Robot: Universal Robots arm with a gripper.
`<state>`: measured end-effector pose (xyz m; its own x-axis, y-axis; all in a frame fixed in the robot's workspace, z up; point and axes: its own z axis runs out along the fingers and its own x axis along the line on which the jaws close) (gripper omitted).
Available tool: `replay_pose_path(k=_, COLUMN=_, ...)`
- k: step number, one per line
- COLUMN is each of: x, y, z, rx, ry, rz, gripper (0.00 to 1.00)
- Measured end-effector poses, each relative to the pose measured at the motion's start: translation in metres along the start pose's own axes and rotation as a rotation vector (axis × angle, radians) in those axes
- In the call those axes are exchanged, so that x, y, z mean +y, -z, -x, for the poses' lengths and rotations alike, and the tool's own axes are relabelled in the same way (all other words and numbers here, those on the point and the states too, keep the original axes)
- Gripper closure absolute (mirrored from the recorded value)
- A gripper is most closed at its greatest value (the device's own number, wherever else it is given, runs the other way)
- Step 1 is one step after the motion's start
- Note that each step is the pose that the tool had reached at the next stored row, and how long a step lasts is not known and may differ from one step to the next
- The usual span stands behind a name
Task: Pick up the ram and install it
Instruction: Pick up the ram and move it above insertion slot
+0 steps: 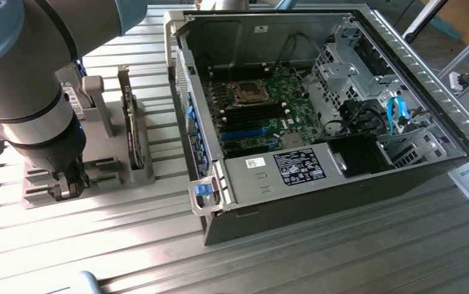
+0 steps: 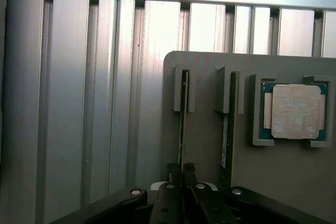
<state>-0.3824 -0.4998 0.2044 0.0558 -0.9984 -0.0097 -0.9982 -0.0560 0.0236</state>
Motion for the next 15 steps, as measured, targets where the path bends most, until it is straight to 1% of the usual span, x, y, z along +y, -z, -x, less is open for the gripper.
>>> replay_pose_path(k=6, x=0.0, y=0.0003, z=0.0, rx=-0.0001, ry=0.0, rz=-0.0001, gripper=0.86)
replay_pose_path(k=10, x=0.0001, y=0.003, z=0.0, rx=0.0, ry=0.0, rz=0.0, gripper=0.86)
replay_pose_path(k=15, x=0.0003, y=0.0111, z=0.0, rx=0.0, ry=0.0, rz=0.0, gripper=0.86)
